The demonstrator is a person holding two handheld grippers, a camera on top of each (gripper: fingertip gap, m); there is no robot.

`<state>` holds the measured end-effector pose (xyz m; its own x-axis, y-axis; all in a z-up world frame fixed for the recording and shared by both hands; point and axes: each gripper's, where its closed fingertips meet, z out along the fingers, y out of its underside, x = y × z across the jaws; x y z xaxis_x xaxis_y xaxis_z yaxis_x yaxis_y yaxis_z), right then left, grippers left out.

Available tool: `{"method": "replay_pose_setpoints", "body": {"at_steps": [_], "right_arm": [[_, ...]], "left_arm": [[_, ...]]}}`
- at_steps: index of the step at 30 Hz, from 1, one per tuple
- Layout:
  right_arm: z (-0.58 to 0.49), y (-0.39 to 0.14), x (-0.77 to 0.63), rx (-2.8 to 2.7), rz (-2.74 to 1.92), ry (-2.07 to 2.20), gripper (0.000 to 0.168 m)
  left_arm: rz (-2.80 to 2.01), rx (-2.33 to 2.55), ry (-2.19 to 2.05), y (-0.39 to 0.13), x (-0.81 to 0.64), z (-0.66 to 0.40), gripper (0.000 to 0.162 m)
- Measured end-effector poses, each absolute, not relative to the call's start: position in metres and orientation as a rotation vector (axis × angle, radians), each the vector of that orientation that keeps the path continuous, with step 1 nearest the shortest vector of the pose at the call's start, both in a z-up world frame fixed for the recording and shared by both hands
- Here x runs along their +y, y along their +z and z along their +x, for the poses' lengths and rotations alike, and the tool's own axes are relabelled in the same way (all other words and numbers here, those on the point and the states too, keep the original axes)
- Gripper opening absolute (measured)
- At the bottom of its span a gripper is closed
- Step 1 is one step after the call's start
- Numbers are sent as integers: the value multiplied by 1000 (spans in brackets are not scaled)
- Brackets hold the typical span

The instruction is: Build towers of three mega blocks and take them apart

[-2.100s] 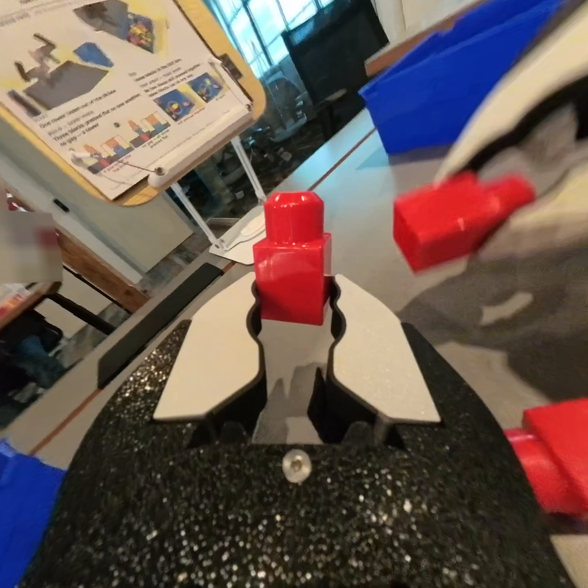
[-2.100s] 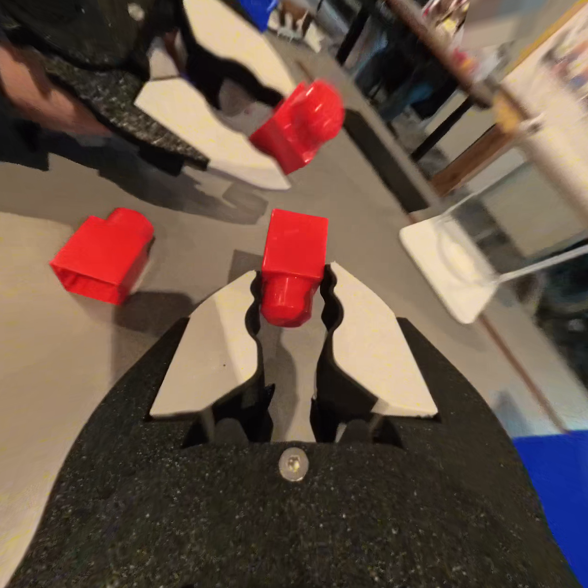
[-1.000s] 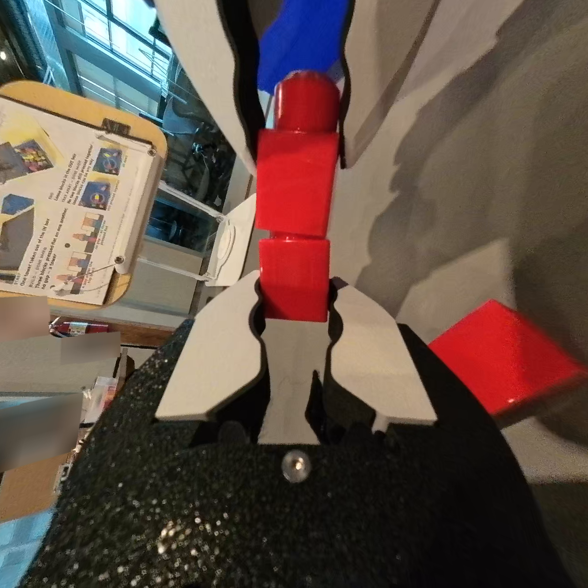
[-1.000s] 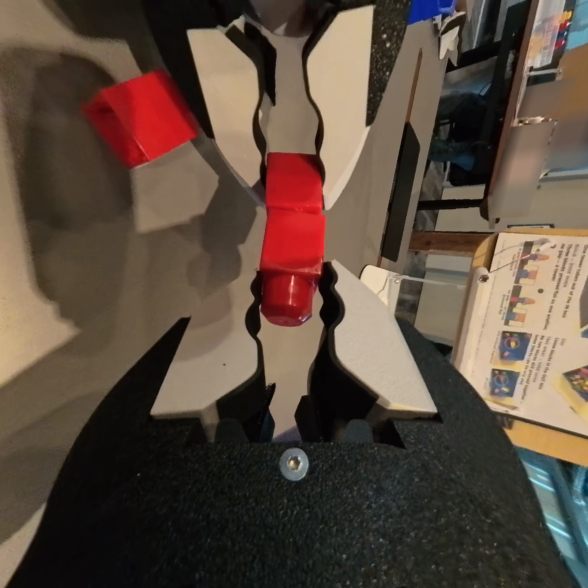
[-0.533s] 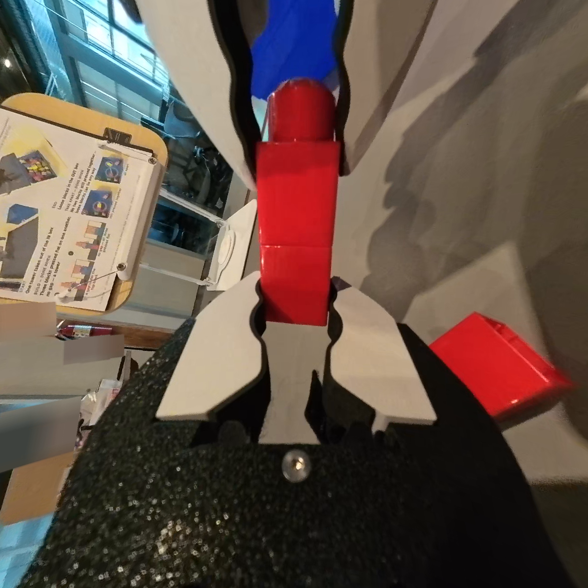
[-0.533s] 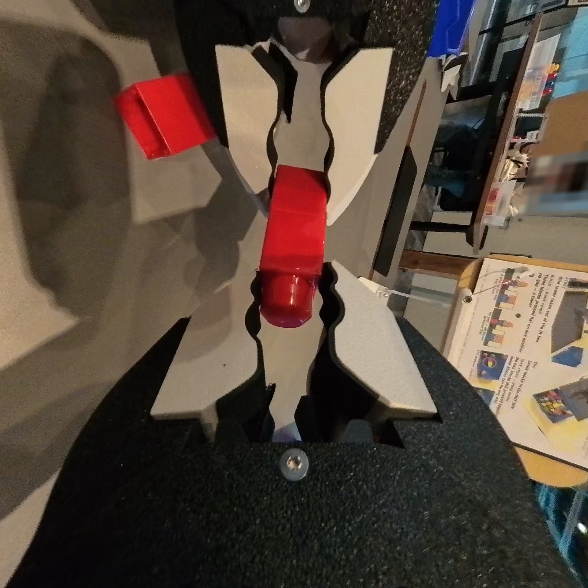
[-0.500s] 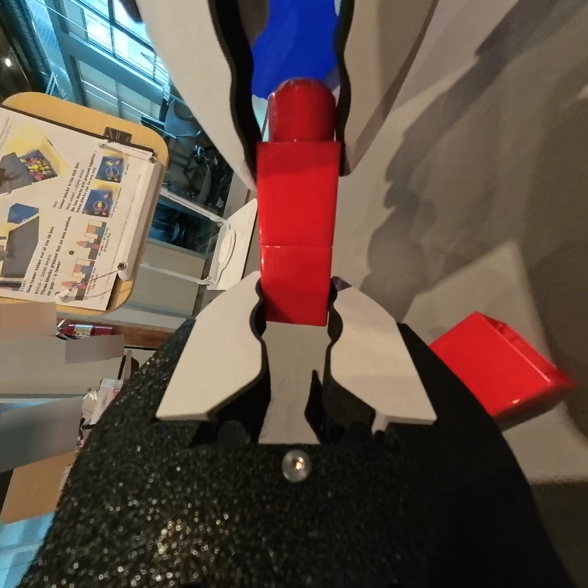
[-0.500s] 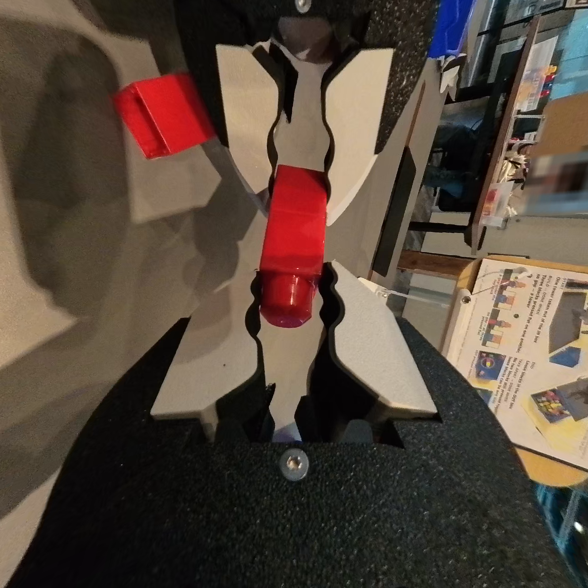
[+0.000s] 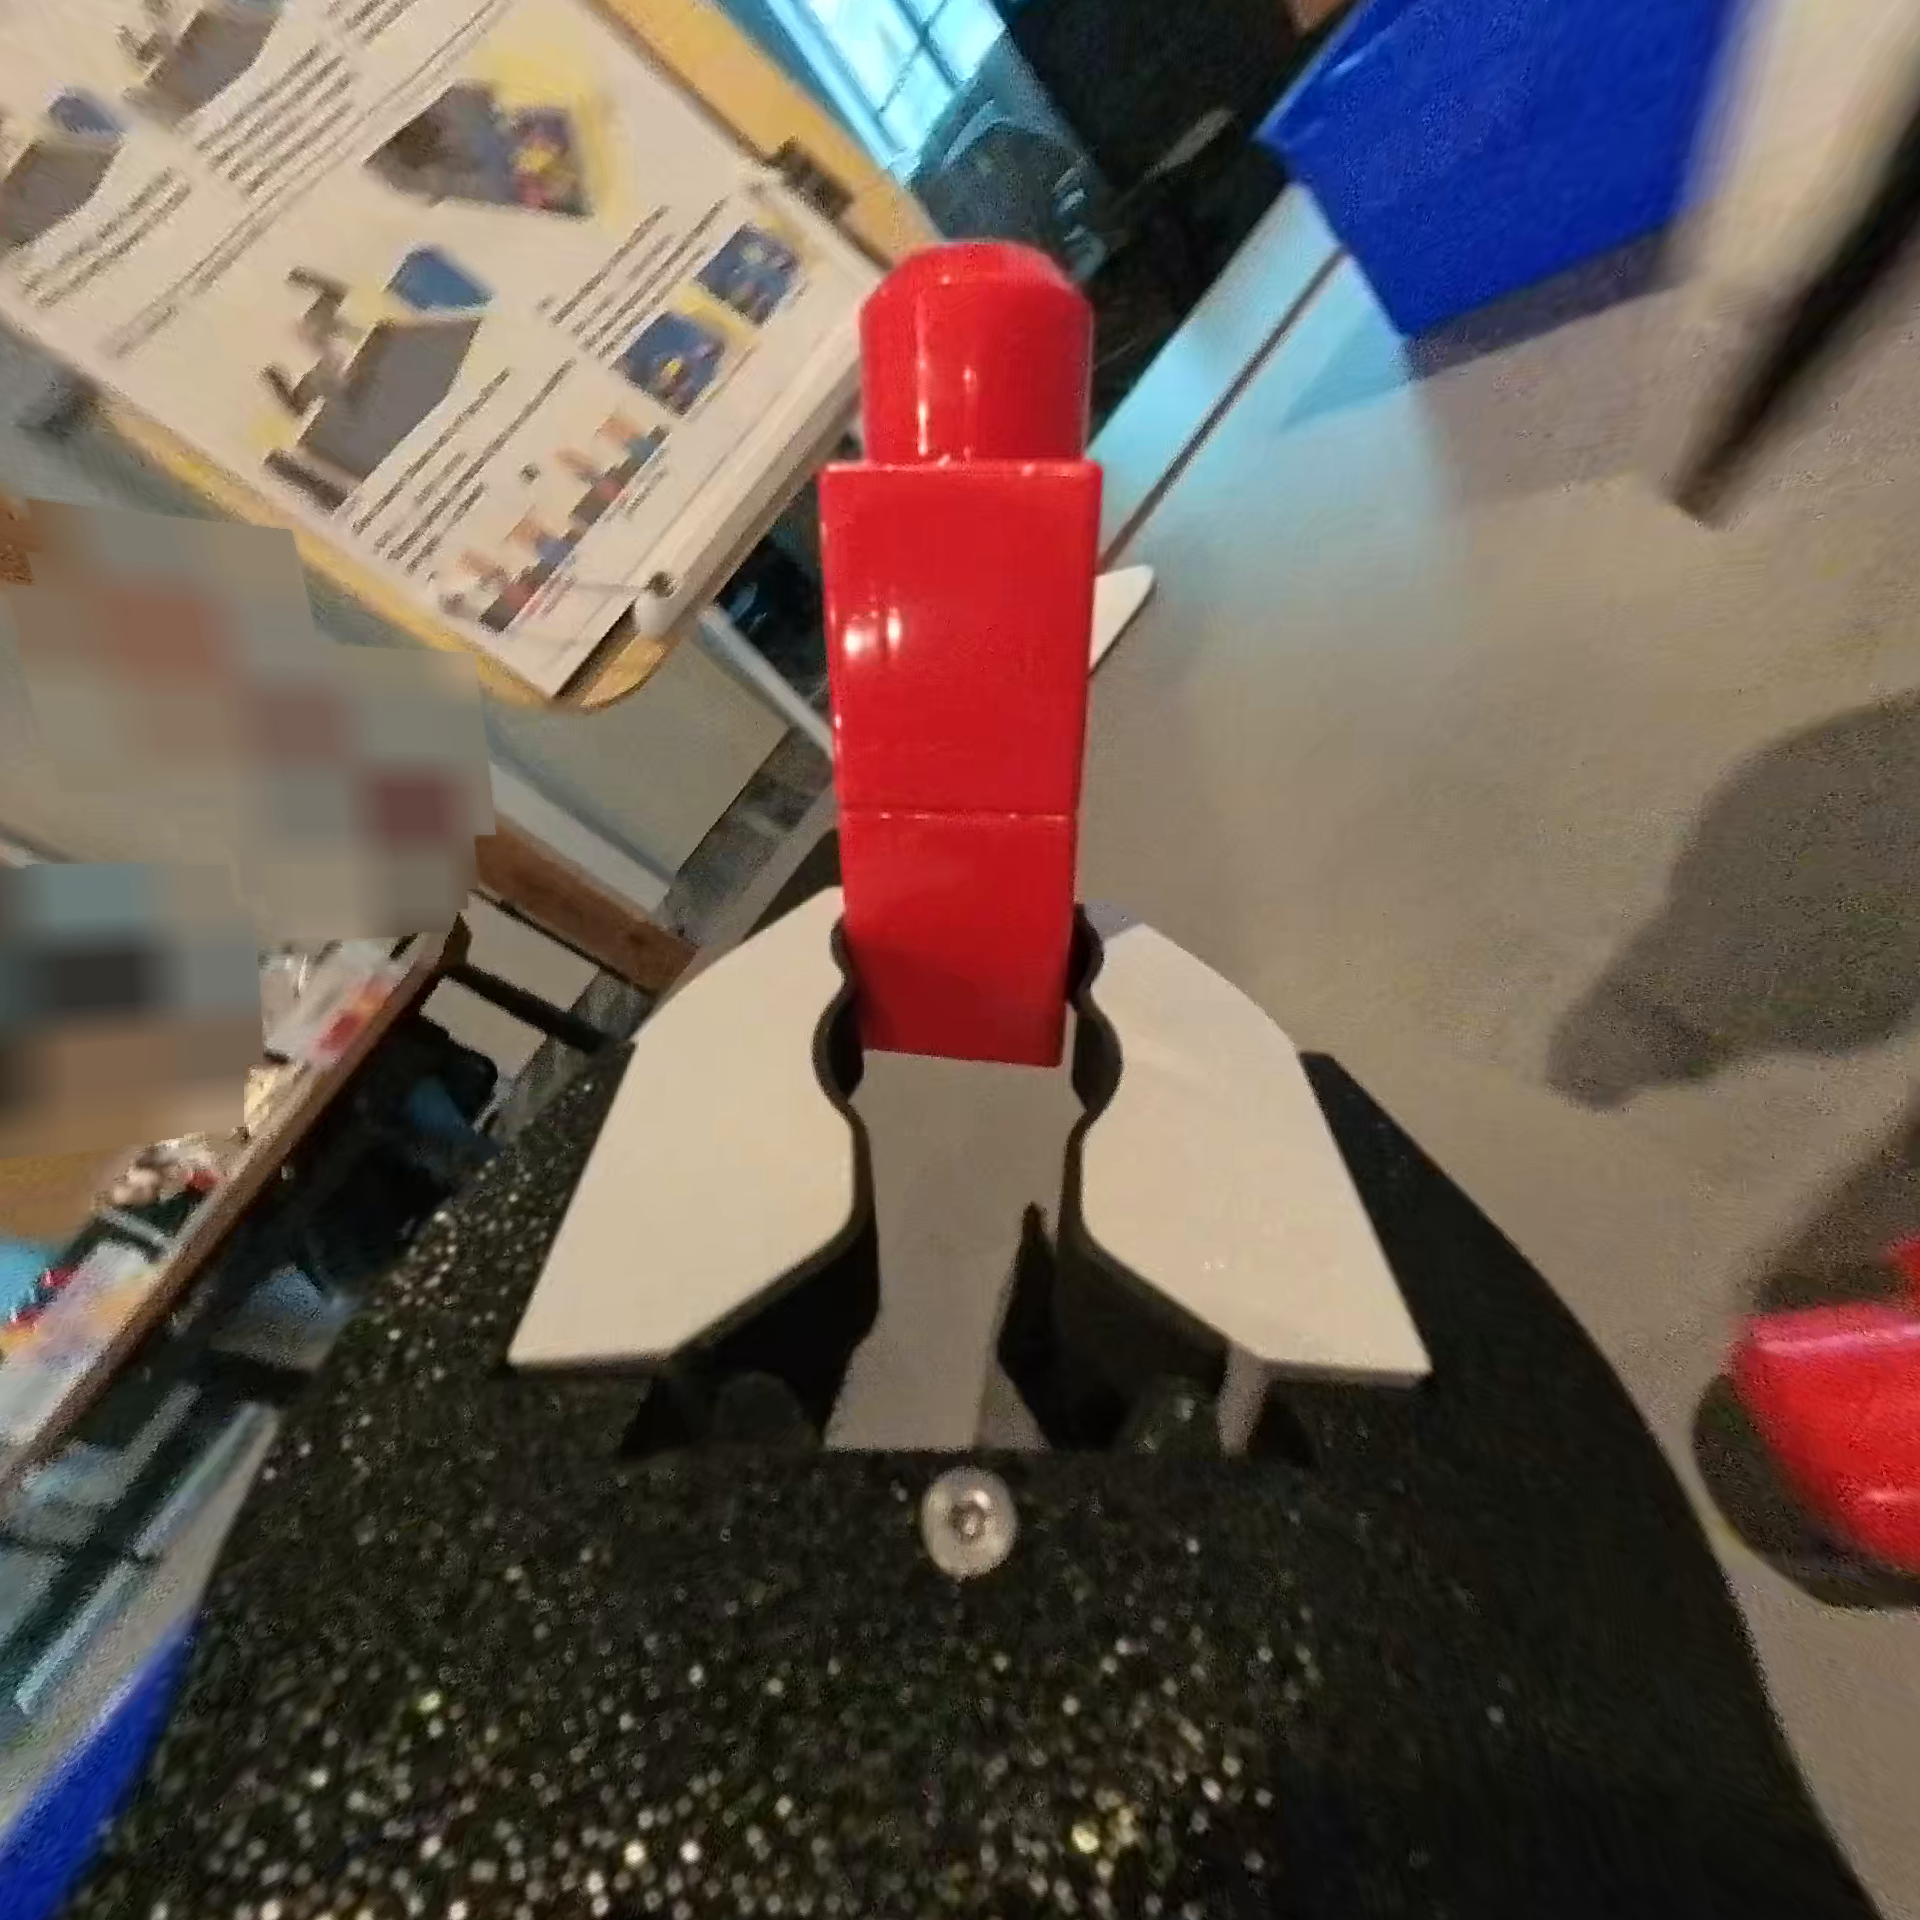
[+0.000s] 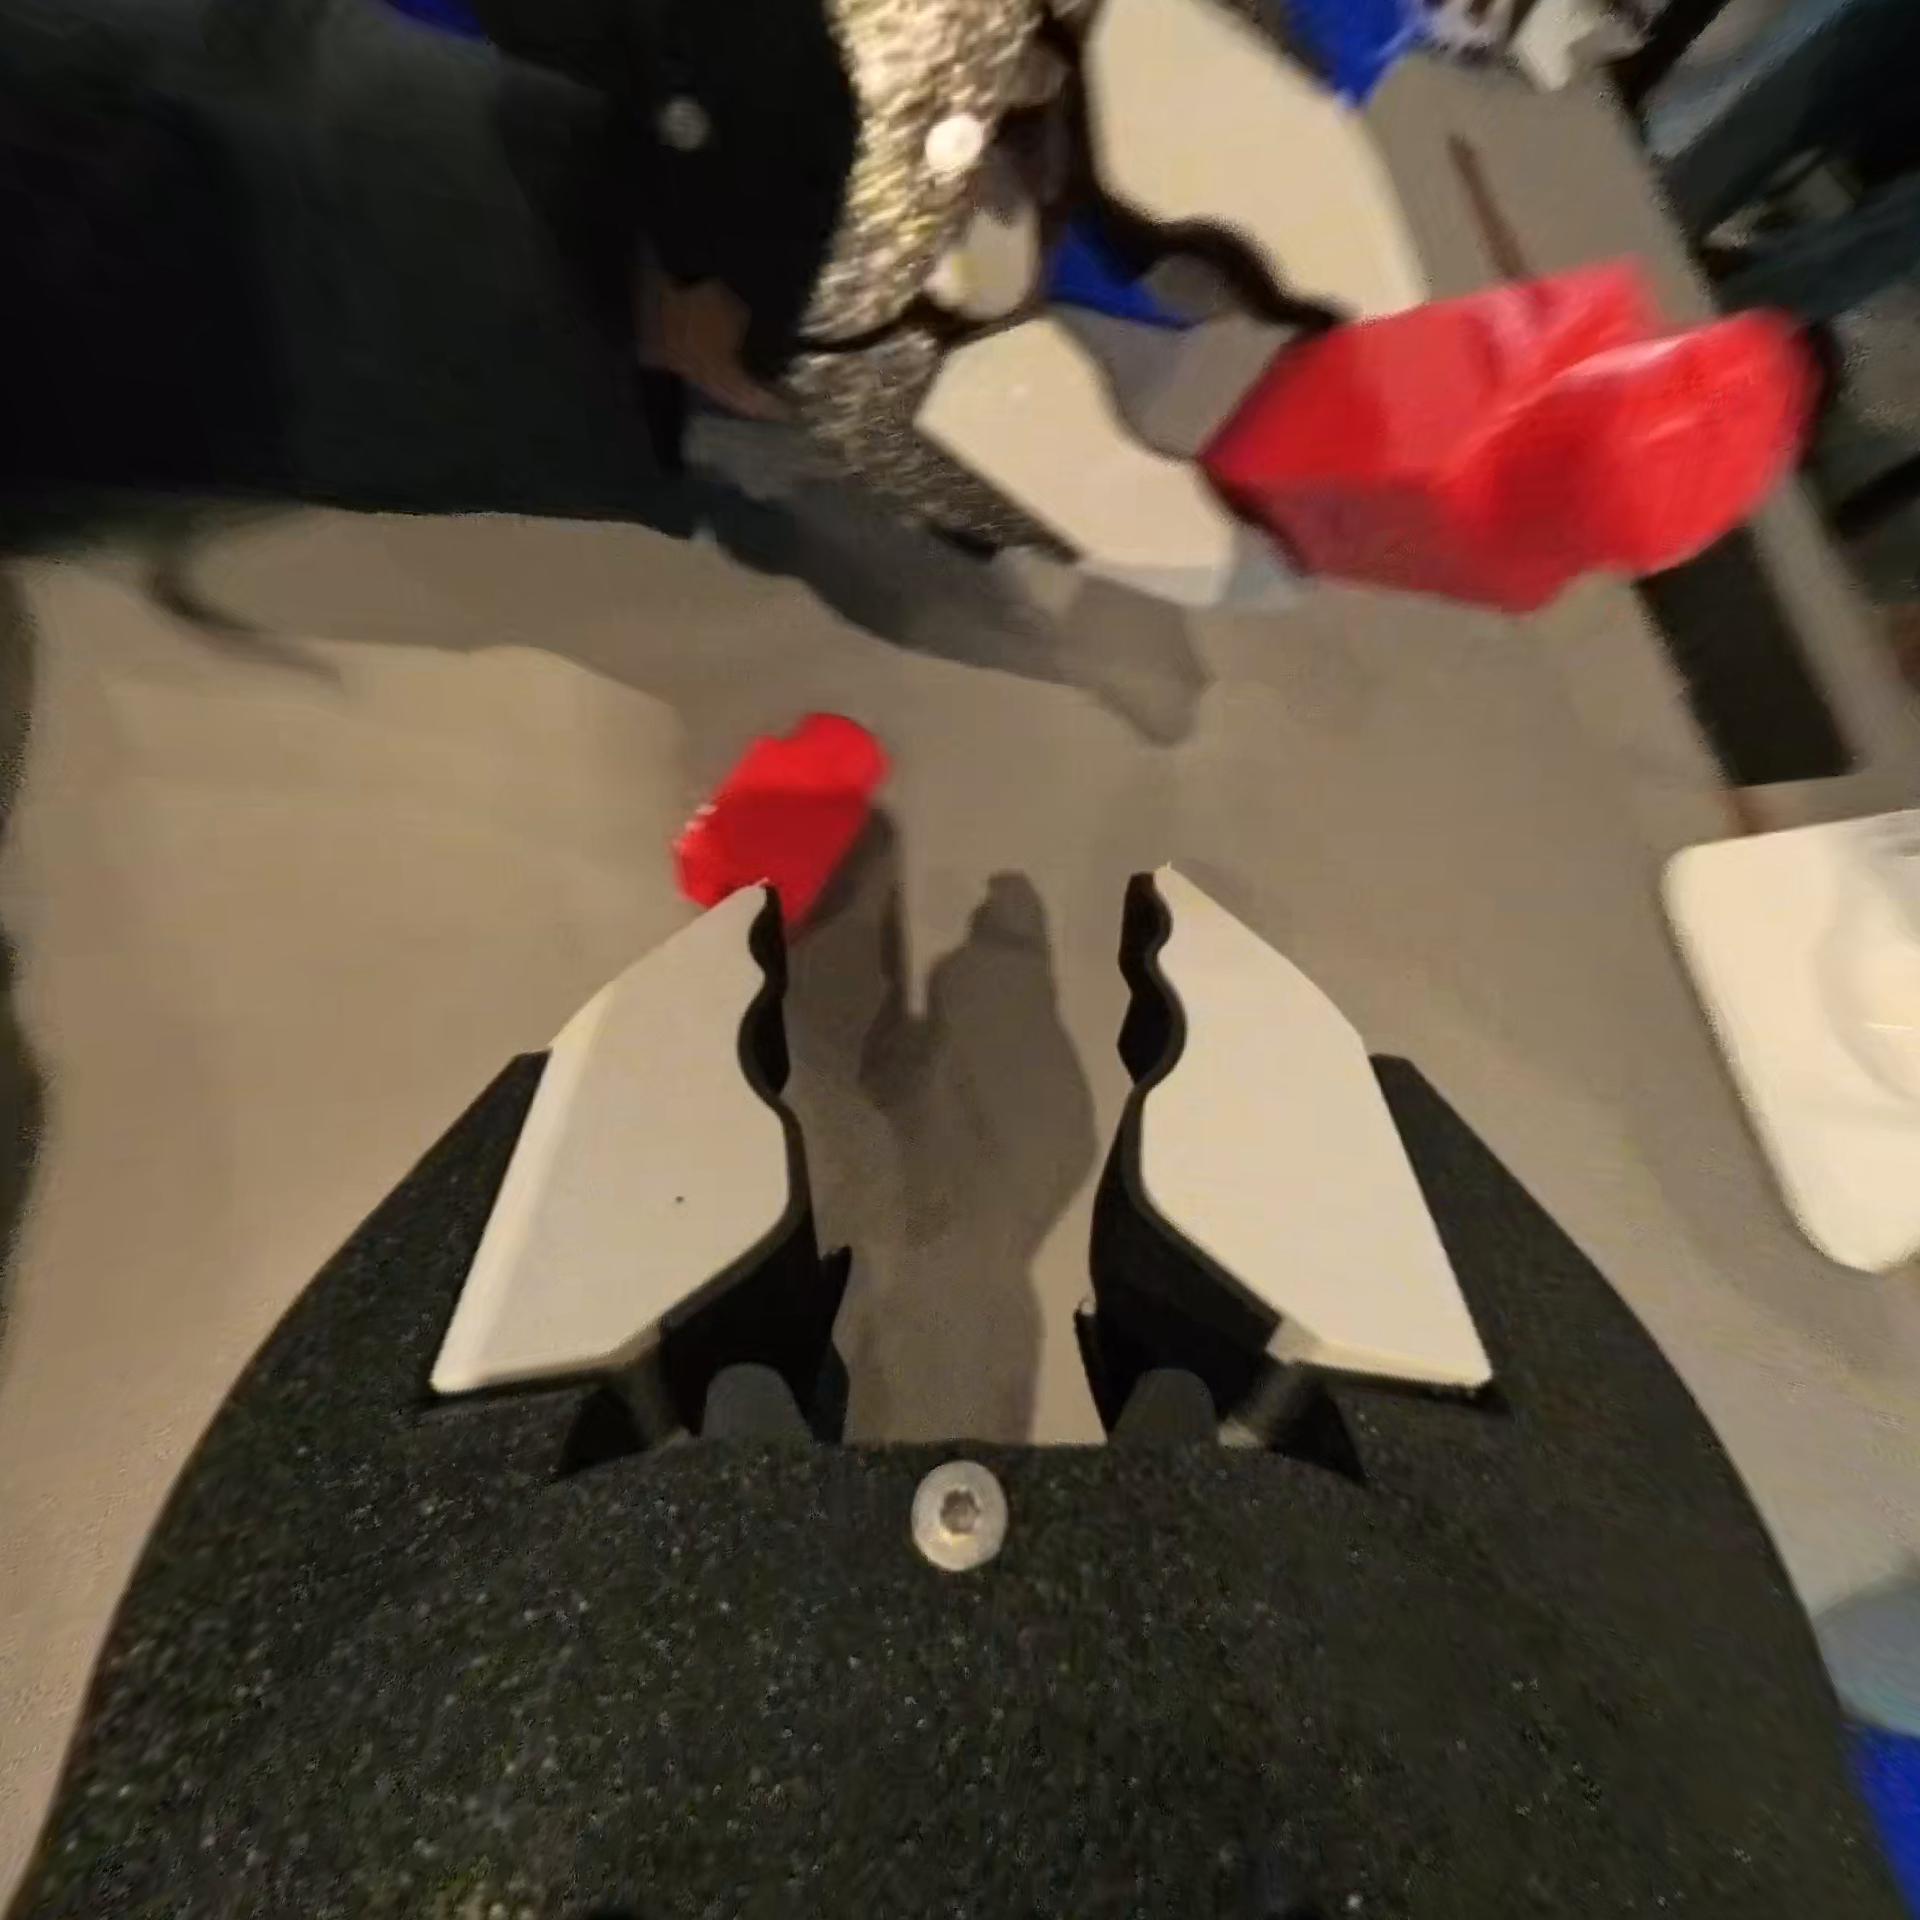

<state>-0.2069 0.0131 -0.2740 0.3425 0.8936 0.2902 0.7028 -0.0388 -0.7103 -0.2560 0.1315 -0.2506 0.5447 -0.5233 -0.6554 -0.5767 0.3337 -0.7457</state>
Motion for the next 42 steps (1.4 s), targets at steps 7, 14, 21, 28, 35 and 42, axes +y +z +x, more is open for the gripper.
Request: {"method": "replay_pose_setpoints", "body": {"at_steps": [7, 14, 21, 28, 35, 42], "right_arm": [[-237, -318, -4, -1448, -1979, 277, 55], [-249, -316, 6, -1383, -2047, 315, 56], [-262, -334, 13, -1494, -2245, 333, 52], [-253, -315, 23, -1418, -2097, 418, 27], [-220, -281, 37, -1243, -1765, 496, 27], [-196, -309, 28, -1332, -1673, 545, 27]], "left_arm": [[-1371, 978, -17, -250, 140, -268, 36], [-1388, 952, 1, -250, 143, -273, 37], [-1421, 898, 34, -249, 152, -287, 36], [-1424, 868, 5, -246, 152, -291, 36], [-1413, 877, -140, -245, 144, -279, 36], [-1405, 899, -188, -246, 140, -273, 36]]}}
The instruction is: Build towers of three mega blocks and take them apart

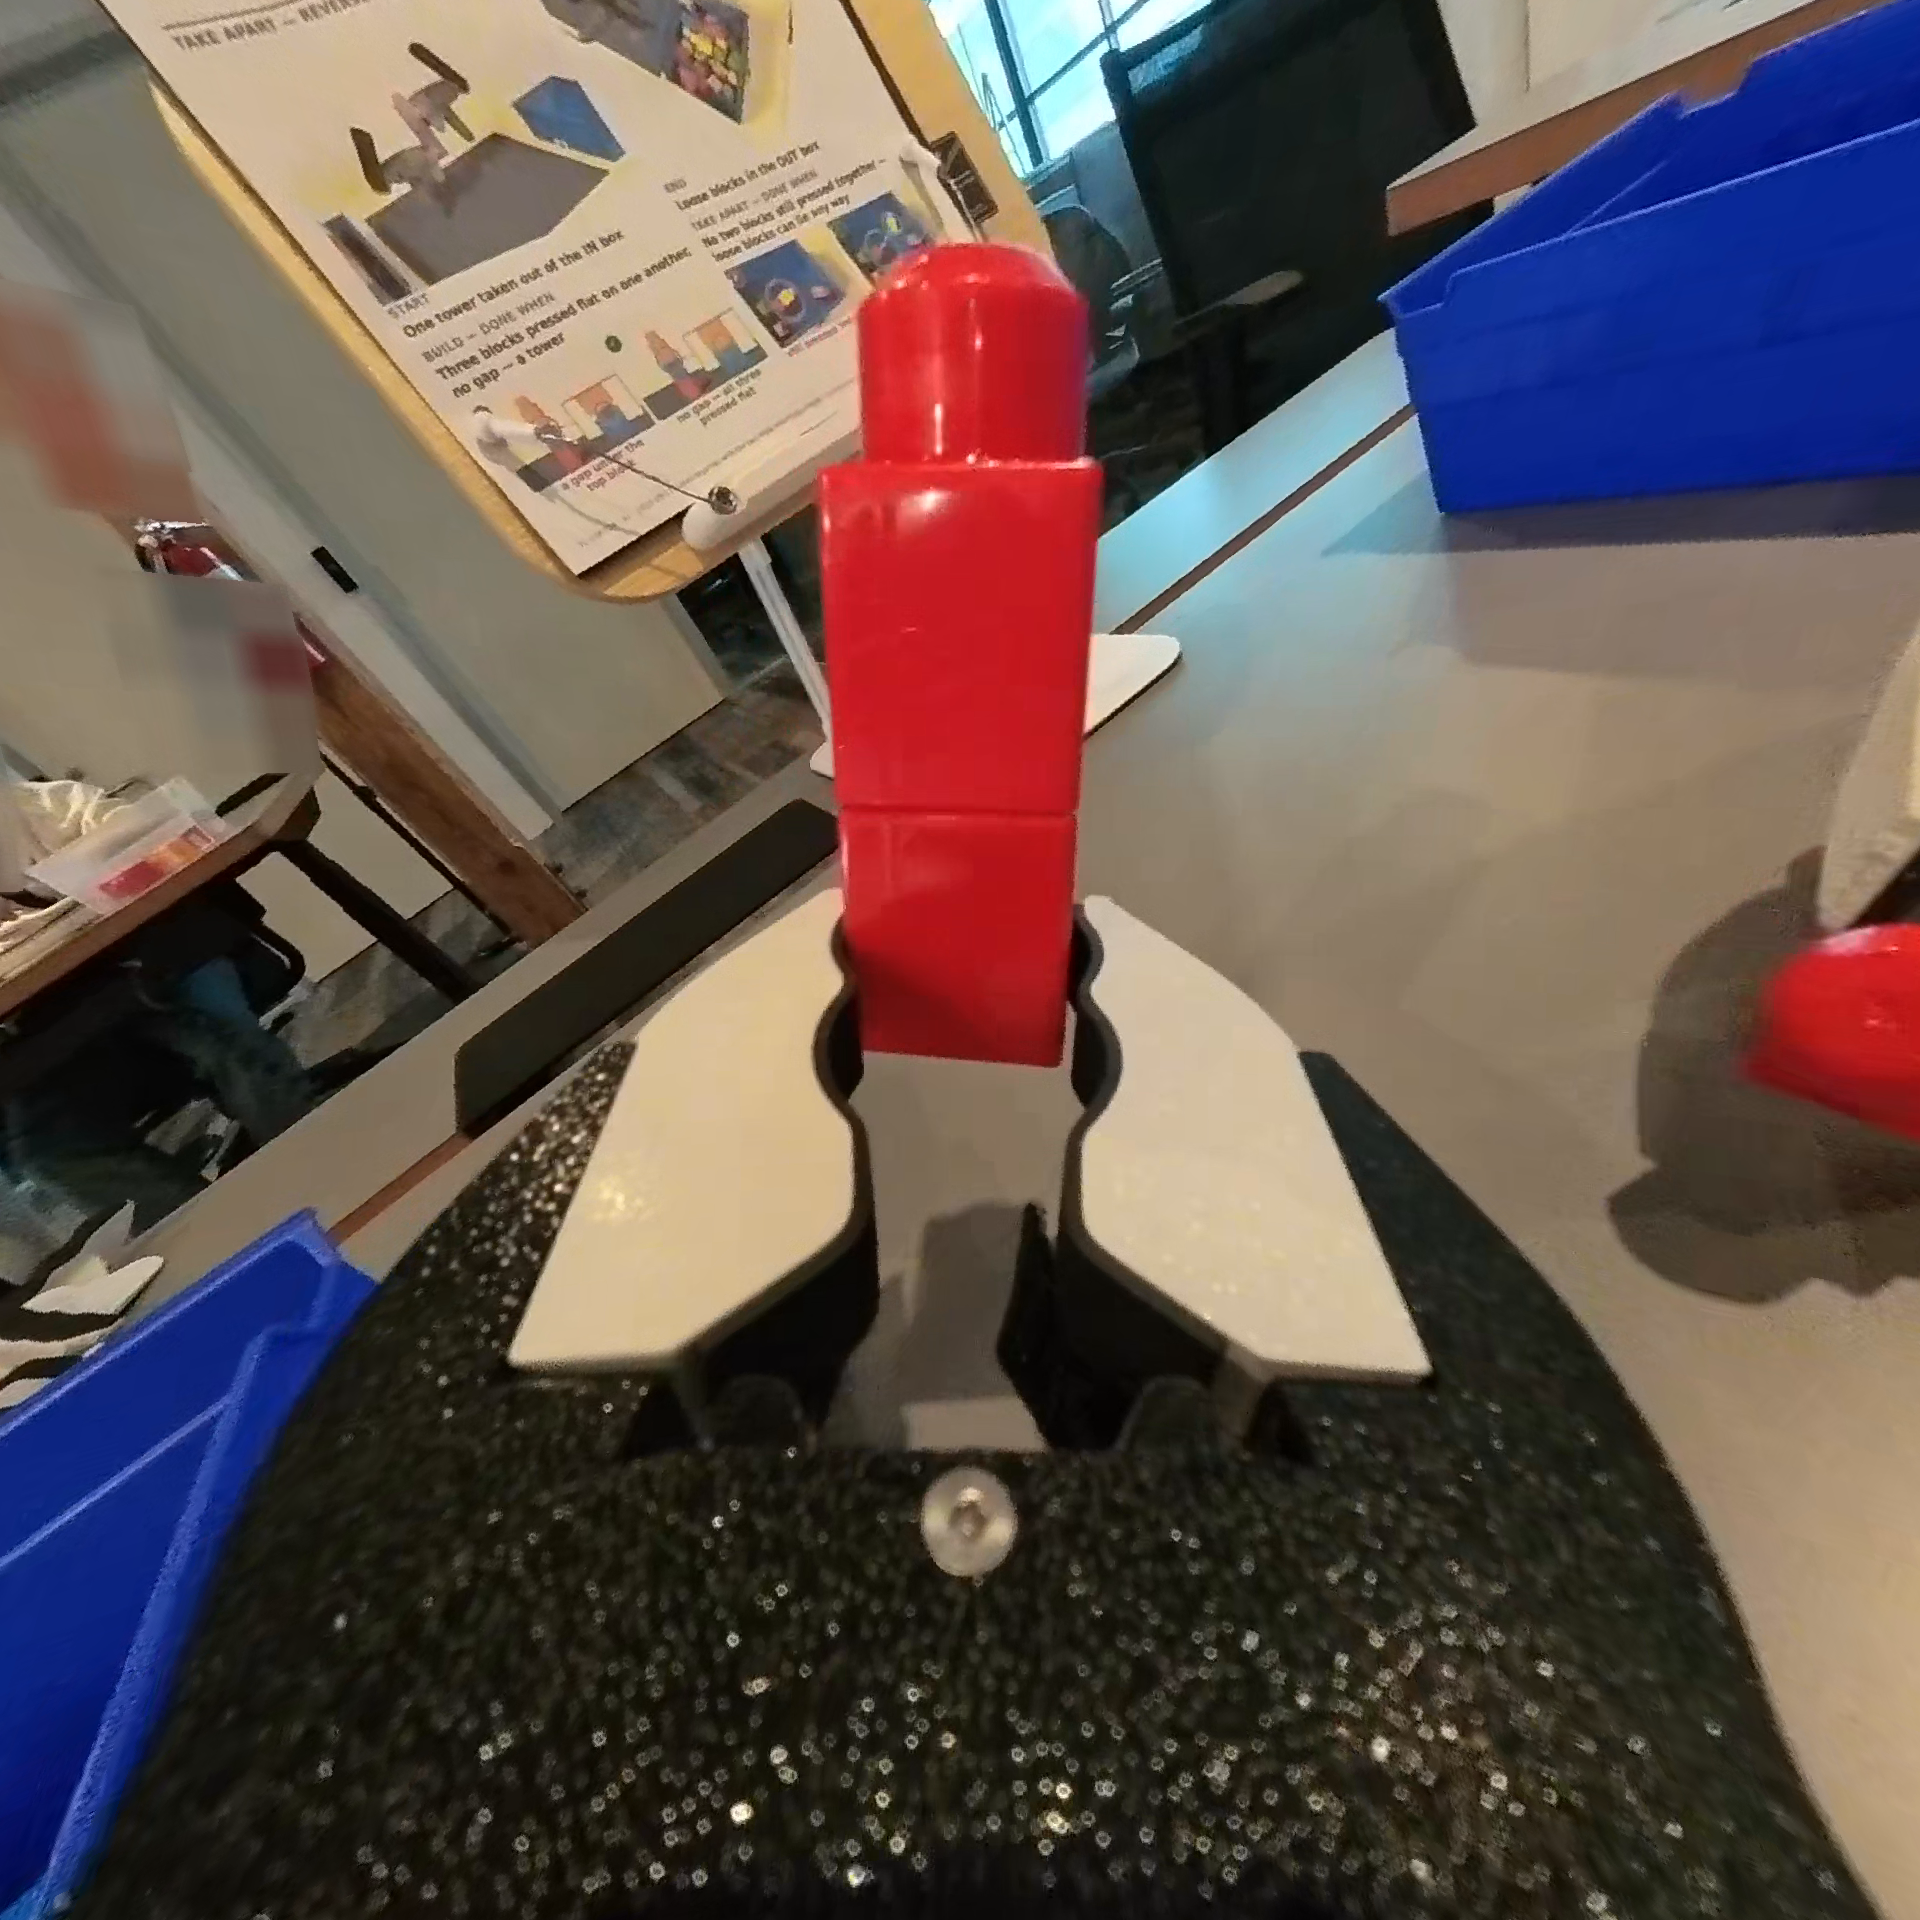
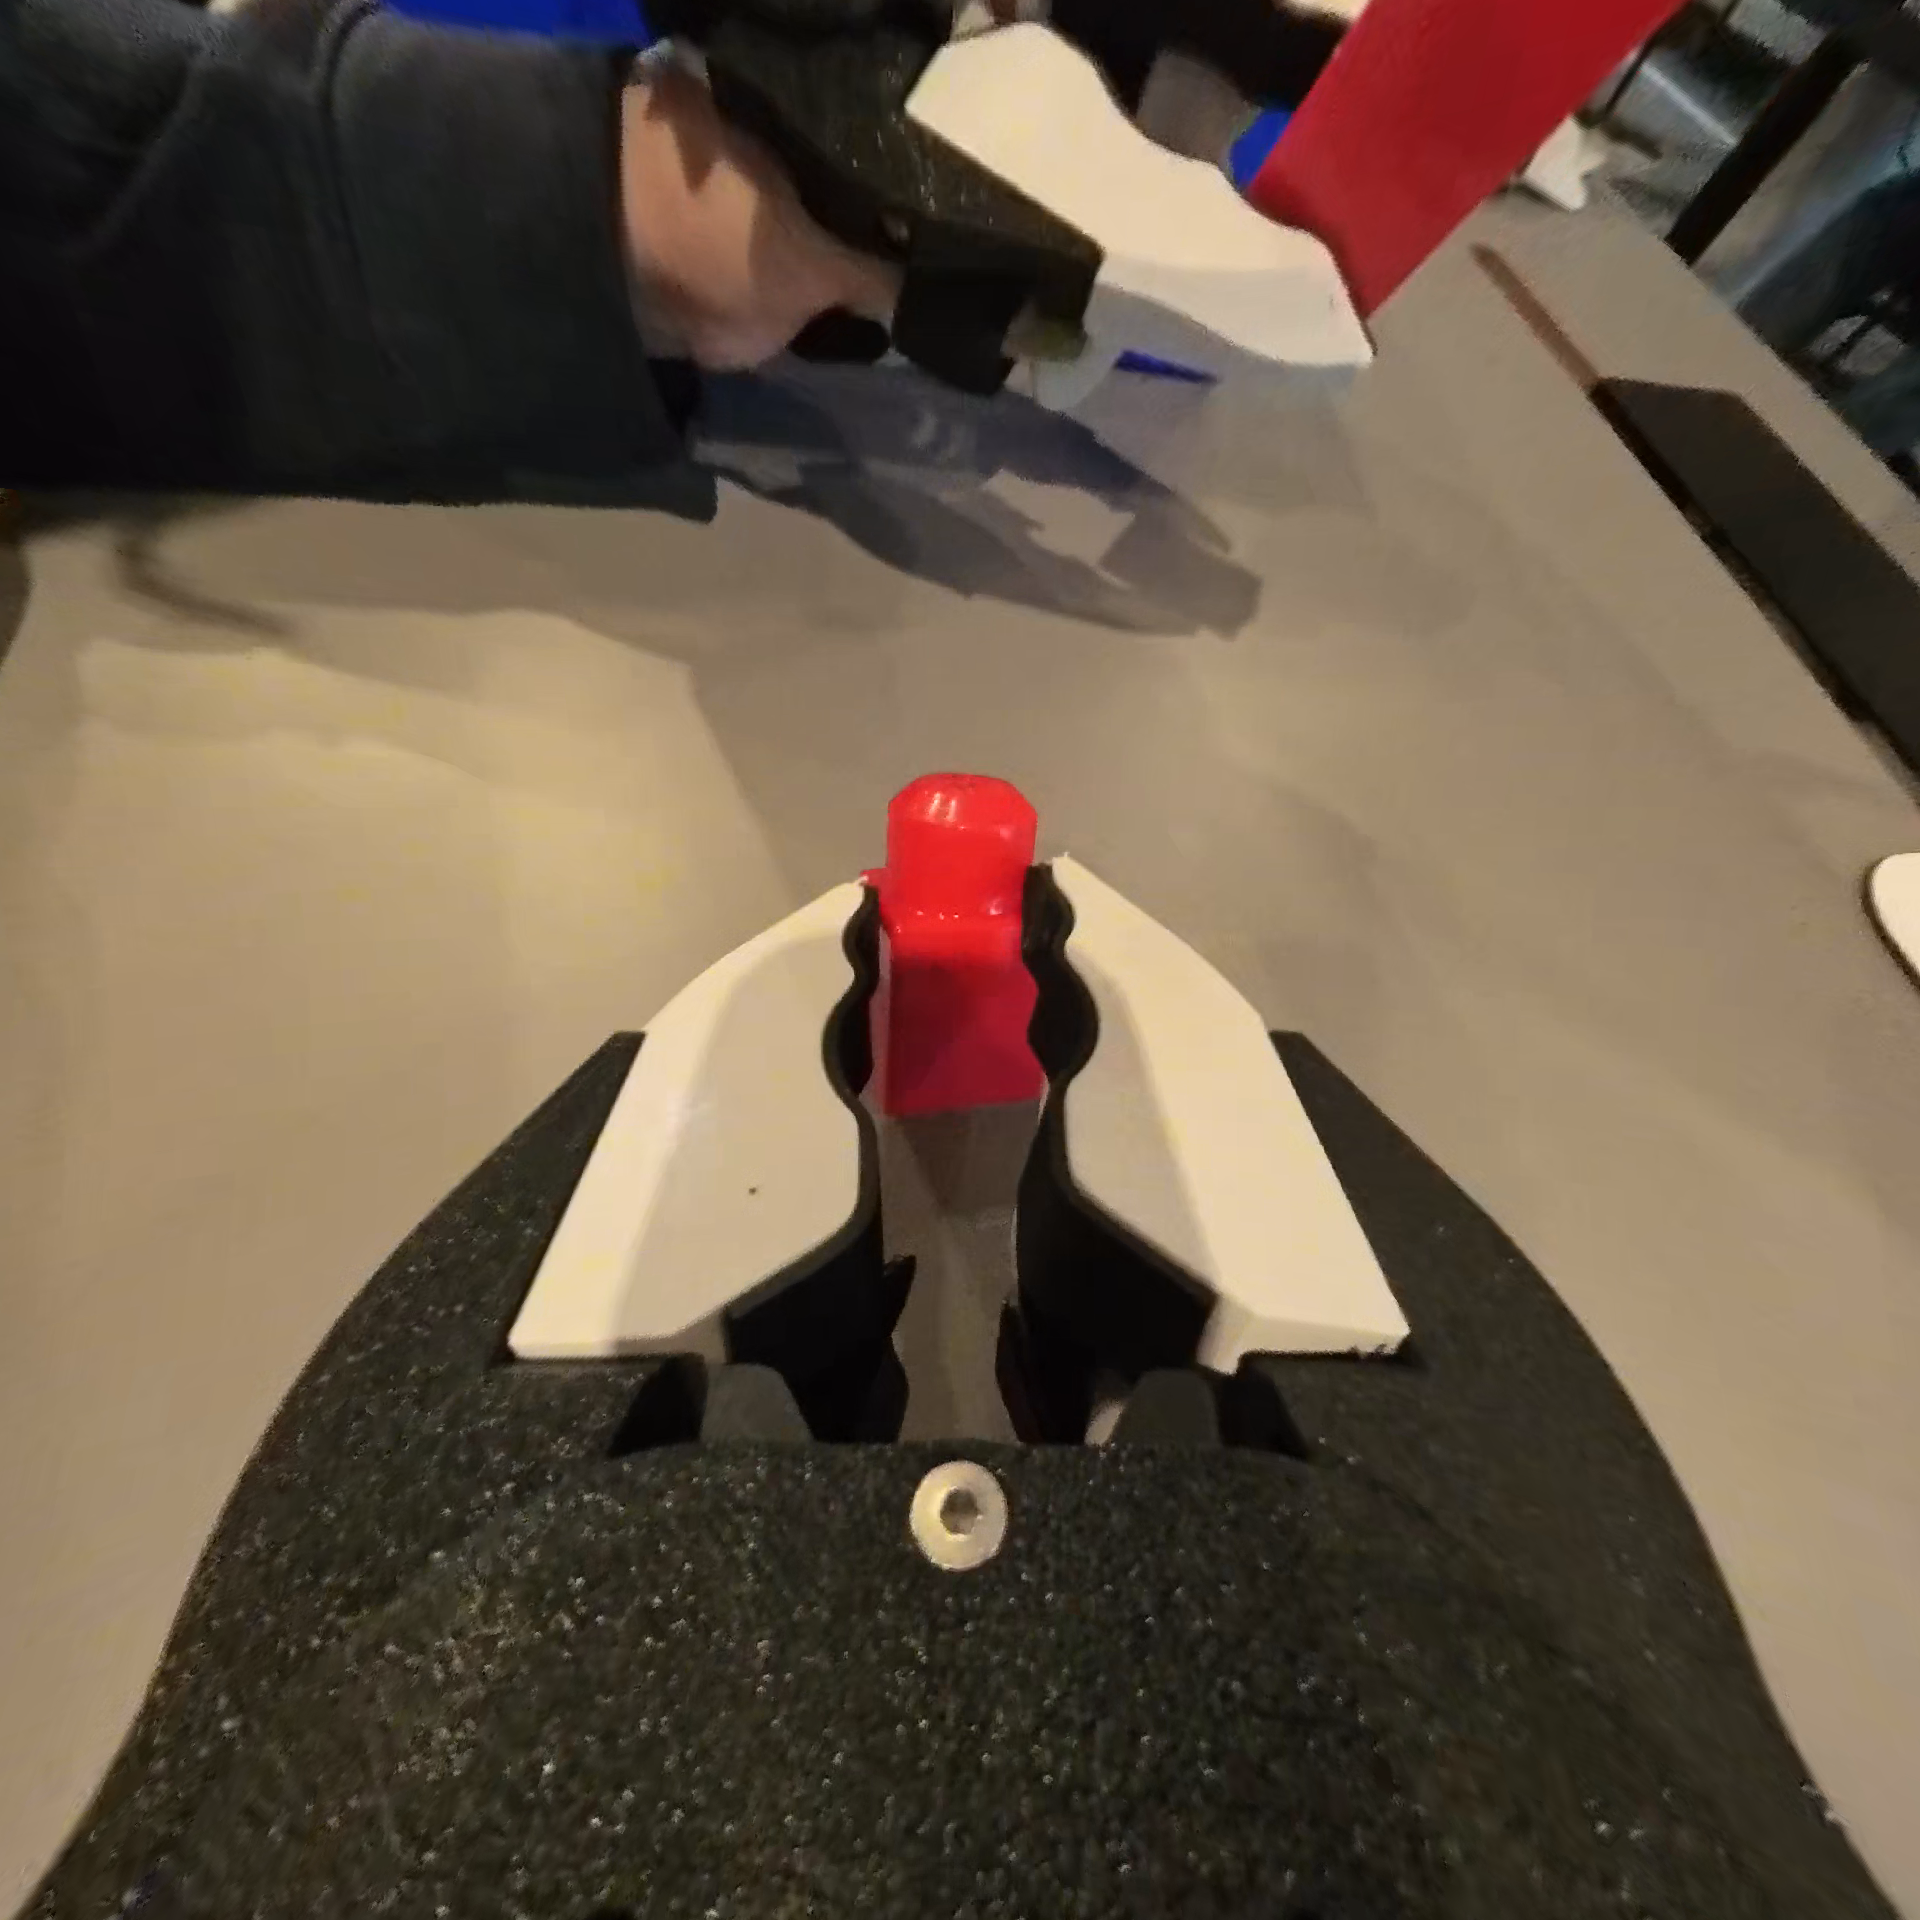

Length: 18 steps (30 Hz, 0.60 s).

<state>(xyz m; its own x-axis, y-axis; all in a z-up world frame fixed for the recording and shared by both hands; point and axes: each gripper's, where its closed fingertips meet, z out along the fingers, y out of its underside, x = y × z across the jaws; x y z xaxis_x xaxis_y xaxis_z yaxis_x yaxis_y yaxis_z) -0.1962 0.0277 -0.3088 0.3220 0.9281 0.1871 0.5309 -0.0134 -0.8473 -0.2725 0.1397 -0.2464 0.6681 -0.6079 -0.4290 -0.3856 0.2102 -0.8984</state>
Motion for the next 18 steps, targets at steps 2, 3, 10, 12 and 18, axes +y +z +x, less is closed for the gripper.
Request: {"method": "replay_pose_setpoints", "body": {"at_steps": [2, 3, 10, 12, 18], "right_arm": [[-191, -310, 25, -1341, -1643, 570, 27], [-187, -310, 24, -1339, -1628, 573, 27], [-158, -316, 21, -1326, -1622, 589, 25], [-151, -319, 20, -1330, -1648, 566, 34], [-160, -318, 18, -1474, -1632, 494, 74]], "left_arm": [[-1403, 909, -190, -247, 139, -271, 36], [-1402, 912, -190, -247, 138, -270, 36], [-1396, 935, -197, -249, 136, -266, 36], [-1392, 945, -205, -249, 134, -264, 36], [-1346, 1044, -258, -253, 122, -250, 36]]}}
